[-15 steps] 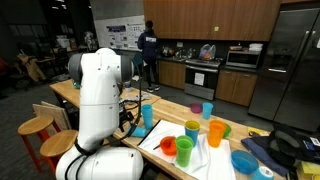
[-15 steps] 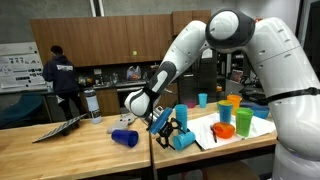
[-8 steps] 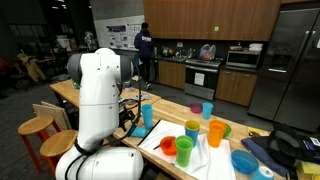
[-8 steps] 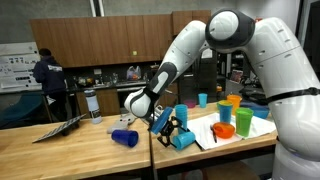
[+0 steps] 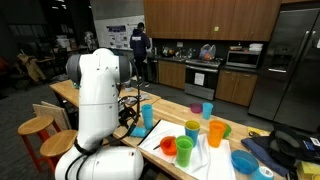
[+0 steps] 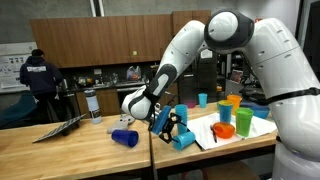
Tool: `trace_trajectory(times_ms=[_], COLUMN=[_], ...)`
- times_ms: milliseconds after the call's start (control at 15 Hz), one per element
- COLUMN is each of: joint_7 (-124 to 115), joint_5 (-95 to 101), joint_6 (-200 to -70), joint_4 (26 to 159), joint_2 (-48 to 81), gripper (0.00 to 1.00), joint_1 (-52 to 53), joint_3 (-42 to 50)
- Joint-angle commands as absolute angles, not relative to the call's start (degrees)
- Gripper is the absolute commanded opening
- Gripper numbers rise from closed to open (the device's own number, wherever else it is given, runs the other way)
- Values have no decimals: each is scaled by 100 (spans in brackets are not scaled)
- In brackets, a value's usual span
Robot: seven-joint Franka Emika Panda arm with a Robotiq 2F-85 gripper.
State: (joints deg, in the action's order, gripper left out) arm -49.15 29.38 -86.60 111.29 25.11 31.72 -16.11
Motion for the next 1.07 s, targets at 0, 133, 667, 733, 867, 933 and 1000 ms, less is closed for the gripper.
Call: trace_trajectory(times_ms=[0,133,667,733,867,933,1000], joint_7=[-5038,-5090,-5096,-4916,-4789,-4763,-4740], joint_5=[3098,3111,3005,2961,2926,2923,2912], joint_6=[-8468,-8458,-8617,-8869,-9056,-9107,-9200], joint_4=[11019,11034,11162,11251,11349,11385,11455], joint_2=[2576,2572,2461,2385,2283,2223,2113], gripper=[75,69,6,2,1,3,3], joint_1=[3257,3250,3171,3104,3072,3070,3065], joint_3=[-1524,-1528,-1575,-1629,-1672,-1684,-1707])
